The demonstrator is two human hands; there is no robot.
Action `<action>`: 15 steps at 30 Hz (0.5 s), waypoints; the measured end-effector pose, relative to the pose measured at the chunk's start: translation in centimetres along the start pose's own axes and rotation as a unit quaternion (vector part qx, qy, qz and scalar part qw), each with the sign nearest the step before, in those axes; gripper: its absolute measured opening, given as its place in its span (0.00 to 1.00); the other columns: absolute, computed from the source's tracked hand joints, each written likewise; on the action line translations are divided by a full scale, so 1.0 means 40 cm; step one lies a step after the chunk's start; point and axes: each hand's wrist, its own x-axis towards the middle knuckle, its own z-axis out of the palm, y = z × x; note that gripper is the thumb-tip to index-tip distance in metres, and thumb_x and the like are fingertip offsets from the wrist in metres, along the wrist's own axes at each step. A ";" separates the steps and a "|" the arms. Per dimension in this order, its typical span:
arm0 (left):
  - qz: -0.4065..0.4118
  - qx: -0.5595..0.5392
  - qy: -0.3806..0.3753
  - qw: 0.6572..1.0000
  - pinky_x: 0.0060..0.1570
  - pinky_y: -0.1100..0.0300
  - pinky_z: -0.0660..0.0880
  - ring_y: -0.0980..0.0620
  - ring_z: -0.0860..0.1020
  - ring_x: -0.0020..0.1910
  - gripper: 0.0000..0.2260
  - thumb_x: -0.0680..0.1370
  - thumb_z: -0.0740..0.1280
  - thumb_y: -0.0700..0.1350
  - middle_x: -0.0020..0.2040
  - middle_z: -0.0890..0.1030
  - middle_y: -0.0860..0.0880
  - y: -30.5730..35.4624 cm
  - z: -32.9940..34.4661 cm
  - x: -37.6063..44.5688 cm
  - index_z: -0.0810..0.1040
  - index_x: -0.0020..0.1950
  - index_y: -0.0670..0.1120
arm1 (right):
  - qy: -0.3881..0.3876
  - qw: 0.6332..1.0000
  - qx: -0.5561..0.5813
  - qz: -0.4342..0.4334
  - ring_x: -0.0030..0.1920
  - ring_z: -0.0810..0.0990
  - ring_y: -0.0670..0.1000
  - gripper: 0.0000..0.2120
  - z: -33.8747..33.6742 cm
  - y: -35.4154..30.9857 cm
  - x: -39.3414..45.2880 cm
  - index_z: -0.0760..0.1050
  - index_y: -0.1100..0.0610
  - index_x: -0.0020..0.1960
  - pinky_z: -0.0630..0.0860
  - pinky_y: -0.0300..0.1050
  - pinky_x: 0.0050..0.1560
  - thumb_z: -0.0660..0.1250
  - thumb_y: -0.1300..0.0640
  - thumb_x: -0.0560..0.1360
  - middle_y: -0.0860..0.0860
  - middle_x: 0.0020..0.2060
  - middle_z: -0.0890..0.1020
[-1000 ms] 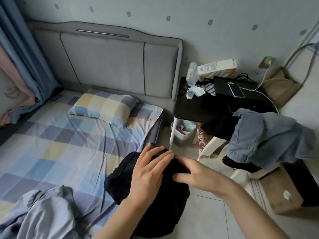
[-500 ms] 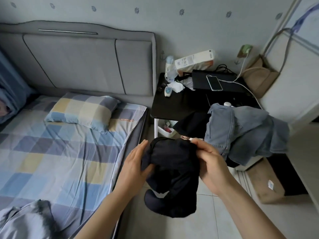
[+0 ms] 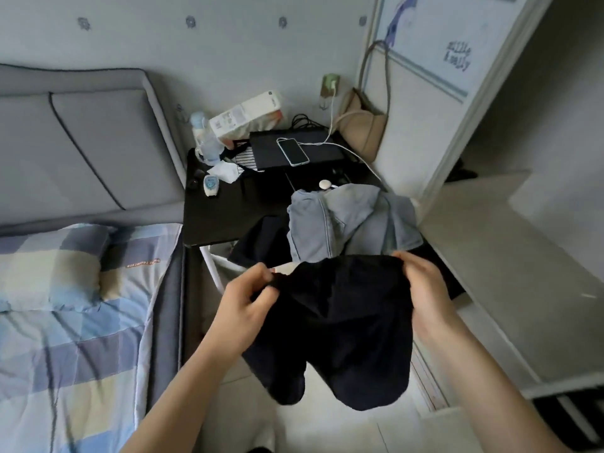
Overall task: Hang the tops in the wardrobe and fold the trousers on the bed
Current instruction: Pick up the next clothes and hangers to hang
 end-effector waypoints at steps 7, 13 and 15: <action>0.079 -0.028 -0.098 0.992 0.31 0.67 0.62 0.60 0.63 0.30 0.09 0.72 0.62 0.39 0.29 0.65 0.55 0.136 0.093 0.106 0.65 0.35 0.46 | 0.141 0.923 -0.343 -0.104 0.50 0.79 0.44 0.10 -0.042 -0.041 -0.037 0.78 0.52 0.50 0.72 0.35 0.50 0.62 0.64 0.76 0.46 0.48 0.81; 0.122 0.020 -0.182 0.975 0.33 0.65 0.64 0.57 0.66 0.31 0.11 0.74 0.68 0.41 0.31 0.69 0.51 0.155 0.178 0.115 0.67 0.37 0.49 | 0.074 0.991 -0.056 0.101 0.45 0.85 0.52 0.15 0.062 -0.123 -0.058 0.80 0.56 0.48 0.82 0.49 0.46 0.60 0.47 0.79 0.54 0.42 0.85; 0.138 0.043 -0.201 0.969 0.35 0.66 0.66 0.56 0.71 0.33 0.10 0.74 0.69 0.47 0.33 0.72 0.53 0.147 0.192 0.110 0.68 0.39 0.50 | 0.109 0.988 -0.018 0.107 0.48 0.84 0.55 0.13 0.070 -0.118 -0.052 0.81 0.59 0.50 0.82 0.46 0.44 0.62 0.52 0.79 0.58 0.45 0.84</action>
